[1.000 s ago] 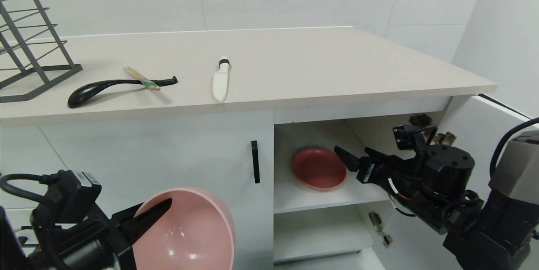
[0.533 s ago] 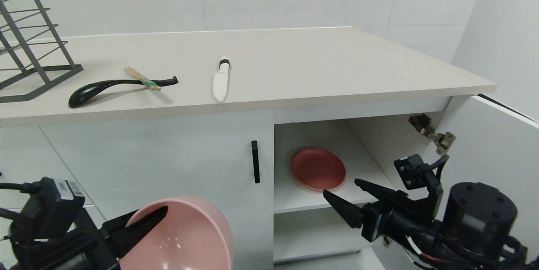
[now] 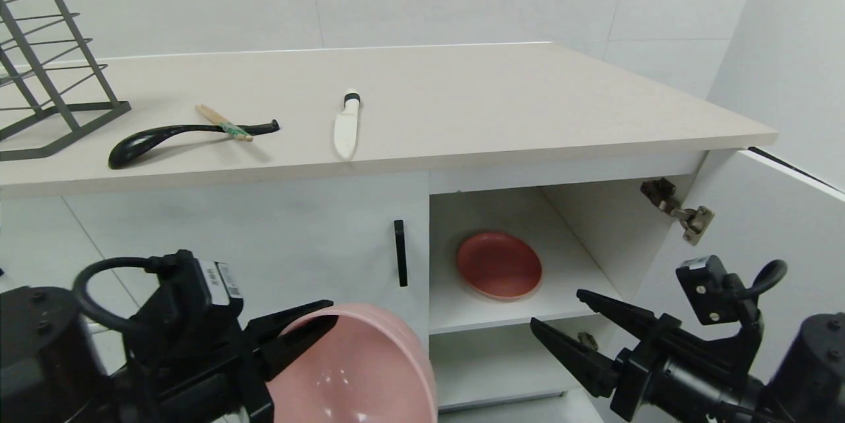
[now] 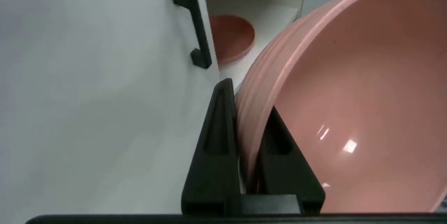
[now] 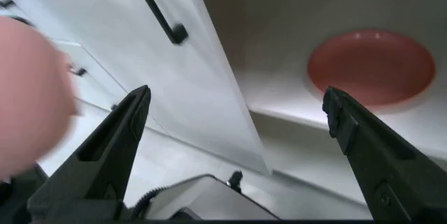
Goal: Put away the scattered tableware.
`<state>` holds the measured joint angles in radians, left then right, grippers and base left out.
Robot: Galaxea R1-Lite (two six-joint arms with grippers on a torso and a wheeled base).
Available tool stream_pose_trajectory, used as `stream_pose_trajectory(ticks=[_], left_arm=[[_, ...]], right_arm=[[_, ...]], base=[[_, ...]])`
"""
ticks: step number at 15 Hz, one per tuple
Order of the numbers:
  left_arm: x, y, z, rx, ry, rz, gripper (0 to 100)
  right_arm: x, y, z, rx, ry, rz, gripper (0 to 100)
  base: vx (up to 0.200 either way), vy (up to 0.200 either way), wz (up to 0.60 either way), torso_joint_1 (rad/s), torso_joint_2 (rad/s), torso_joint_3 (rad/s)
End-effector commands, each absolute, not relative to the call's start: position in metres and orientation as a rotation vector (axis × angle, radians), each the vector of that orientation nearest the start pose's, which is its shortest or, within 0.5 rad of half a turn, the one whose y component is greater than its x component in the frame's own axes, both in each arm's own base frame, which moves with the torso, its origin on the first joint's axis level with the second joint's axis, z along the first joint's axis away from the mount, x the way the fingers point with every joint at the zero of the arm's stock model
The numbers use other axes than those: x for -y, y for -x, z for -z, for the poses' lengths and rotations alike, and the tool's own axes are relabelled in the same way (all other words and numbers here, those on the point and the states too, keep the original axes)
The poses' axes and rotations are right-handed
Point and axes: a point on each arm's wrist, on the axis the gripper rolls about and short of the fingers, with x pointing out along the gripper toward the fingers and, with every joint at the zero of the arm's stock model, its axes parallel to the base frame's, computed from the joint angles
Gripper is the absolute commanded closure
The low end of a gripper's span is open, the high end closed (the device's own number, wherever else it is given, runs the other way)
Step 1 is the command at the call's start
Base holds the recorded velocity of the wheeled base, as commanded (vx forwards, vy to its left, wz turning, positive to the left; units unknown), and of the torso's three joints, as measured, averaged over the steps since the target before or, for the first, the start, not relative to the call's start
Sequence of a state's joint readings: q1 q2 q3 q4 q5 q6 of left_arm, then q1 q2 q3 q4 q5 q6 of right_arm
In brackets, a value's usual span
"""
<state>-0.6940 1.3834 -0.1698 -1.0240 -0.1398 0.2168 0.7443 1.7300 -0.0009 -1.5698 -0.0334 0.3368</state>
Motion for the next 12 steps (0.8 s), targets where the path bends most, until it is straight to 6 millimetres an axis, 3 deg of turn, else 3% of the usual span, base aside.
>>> stream_pose_trajectory(ticks=[1, 8, 12], left_arm=[[0.140, -0.150, -0.122, -0.123, -0.313, 0.892, 100], [0.198, -0.172, -0.094, -0.038, -0.325, 0.775, 100], [0.215, -0.180, -0.072, -0.009, -0.384, 0.746, 100]], right_arm=[[-0.126, -0.141, -0.108, -0.208, -0.285, -0.675, 0], [-0.119, -0.147, -0.108, -0.196, -0.287, -0.628, 0], [-0.118, -0.147, -0.109, -0.186, -0.270, -0.623, 0]], base=[[0.000, 0.000, 0.00, 0.000, 0.00, 0.000], [0.000, 0.000, 0.00, 0.000, 0.00, 0.000], [0.000, 0.000, 0.00, 0.000, 0.00, 0.000]])
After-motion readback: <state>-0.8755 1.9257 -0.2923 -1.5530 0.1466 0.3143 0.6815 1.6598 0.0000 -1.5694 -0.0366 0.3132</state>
